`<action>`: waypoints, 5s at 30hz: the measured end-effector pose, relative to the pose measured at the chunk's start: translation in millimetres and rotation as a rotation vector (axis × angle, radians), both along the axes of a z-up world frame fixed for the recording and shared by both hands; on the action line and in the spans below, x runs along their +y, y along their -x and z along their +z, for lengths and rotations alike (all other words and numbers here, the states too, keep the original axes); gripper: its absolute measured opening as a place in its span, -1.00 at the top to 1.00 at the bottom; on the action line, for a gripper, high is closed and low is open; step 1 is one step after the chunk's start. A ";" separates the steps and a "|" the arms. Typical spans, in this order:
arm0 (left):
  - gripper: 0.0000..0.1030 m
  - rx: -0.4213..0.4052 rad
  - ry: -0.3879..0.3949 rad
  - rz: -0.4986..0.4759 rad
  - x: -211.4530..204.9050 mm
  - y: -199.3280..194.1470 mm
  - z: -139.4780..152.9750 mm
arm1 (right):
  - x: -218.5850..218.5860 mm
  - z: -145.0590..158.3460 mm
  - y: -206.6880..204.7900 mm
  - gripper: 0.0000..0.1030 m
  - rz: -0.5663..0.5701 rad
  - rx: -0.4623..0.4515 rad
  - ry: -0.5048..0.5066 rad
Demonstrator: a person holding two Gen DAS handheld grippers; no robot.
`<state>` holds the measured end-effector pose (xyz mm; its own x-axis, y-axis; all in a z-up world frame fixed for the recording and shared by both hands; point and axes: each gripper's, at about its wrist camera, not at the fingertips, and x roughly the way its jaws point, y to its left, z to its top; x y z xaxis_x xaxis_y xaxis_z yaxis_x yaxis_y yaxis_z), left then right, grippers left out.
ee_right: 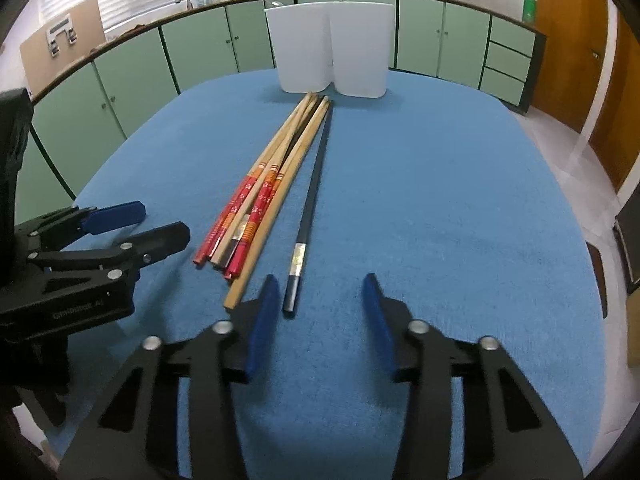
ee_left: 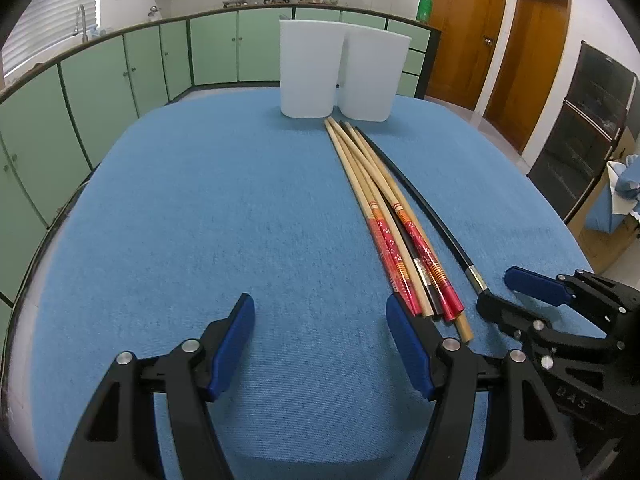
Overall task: Organize utensils
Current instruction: 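Grasp the black chopstick with the right tool, then grasp a red-patterned chopstick with the left tool, then lift both chopsticks upright into the white holder and open both tools, then move both open tools back to the chopstick pile on the mat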
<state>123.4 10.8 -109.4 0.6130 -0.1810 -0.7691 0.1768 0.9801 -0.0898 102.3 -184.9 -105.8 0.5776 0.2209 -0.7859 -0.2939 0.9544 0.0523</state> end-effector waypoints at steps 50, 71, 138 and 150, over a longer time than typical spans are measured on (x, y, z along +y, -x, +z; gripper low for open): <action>0.89 -0.060 -0.044 -0.014 -18.4 3.1 17.8 | -25.3 22.1 4.4 0.89 -0.049 -0.075 -0.084; 0.89 -0.408 0.074 -0.035 7.9 -22.4 171.3 | -49.8 178.2 -44.4 0.89 0.010 -0.324 -0.223; 0.11 -0.092 -0.006 0.006 1.9 -25.1 24.1 | -18.3 35.9 -21.2 -0.35 -0.074 -0.113 -0.127; 0.11 -0.042 -0.009 0.065 10.7 -7.9 2.4 | 10.8 3.9 10.9 -0.34 0.013 -0.020 -0.084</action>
